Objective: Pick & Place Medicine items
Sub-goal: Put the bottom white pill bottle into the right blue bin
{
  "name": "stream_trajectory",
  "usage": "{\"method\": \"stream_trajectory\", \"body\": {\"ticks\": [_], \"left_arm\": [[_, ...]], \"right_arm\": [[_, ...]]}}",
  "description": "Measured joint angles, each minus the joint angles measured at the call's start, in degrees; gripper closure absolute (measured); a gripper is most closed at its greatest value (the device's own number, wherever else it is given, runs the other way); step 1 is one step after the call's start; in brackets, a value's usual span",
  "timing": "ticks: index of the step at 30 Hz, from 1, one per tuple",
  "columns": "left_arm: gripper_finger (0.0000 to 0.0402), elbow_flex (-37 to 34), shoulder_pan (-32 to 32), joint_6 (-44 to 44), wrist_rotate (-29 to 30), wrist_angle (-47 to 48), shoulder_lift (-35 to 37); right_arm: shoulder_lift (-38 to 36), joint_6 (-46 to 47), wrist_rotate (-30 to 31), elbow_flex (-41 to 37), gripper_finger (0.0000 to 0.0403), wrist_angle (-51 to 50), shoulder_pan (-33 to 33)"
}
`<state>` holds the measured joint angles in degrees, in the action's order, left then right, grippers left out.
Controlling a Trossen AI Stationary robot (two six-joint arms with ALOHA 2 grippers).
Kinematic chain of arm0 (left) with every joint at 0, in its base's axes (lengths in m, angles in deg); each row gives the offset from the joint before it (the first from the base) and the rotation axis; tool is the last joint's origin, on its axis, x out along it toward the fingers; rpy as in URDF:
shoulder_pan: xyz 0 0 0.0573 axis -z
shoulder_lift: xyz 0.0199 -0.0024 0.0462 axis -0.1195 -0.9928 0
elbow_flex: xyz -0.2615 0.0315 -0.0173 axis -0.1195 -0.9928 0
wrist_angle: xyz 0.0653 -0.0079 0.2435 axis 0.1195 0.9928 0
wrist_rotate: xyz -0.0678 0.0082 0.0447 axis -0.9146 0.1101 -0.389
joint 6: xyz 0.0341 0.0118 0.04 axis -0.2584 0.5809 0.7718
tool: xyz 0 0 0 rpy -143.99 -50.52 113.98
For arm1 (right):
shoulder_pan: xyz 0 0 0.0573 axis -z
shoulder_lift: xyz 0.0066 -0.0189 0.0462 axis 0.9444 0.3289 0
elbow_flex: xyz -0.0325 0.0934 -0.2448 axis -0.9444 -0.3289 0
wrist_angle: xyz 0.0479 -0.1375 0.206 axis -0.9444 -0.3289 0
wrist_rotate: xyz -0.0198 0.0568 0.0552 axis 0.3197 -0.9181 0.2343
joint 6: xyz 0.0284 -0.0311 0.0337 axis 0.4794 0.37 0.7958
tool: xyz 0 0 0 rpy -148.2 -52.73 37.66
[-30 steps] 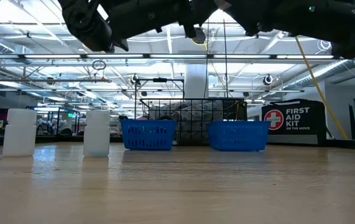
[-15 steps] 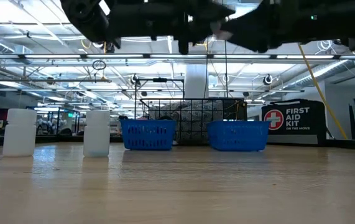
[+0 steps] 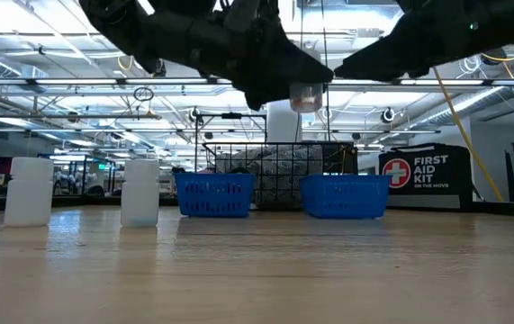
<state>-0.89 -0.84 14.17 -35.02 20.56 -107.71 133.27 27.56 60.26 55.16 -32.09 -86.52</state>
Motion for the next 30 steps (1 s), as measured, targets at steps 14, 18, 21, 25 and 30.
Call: {"method": "stream_trajectory", "body": {"ticks": [14, 18, 21, 25, 30], "left_arm": [[0.0257, 0.0, -0.3, -12.8, -22.9, 6.0, 0.0], [0.0257, 0.0, -0.2, -16.0, -27.4, 7.0, 0.0], [0.0257, 0.0, -0.4, -18.3, -27.2, 9.2, 0.0], [0.0257, 0.1, -0.8, -20.3, -25.4, 12.2, 0.0], [0.0257, 0.1, -0.8, -21.2, -25.3, 11.1, 0.0]], "right_arm": [[11.6, -15.9, -17.4, 20.6, 0.0138, -25.6, 0.0], [16.8, -19.2, -21.1, 23.5, 0.0138, -25.0, -0.1], [19.9, -22.0, -21.0, 25.5, 0.0138, -24.5, -0.2], [22.2, -23.2, -21.7, 26.8, 0.0138, -22.9, -0.4], [23.6, -25.8, -25.5, 26.7, 0.0138, -17.7, -0.4]]}}
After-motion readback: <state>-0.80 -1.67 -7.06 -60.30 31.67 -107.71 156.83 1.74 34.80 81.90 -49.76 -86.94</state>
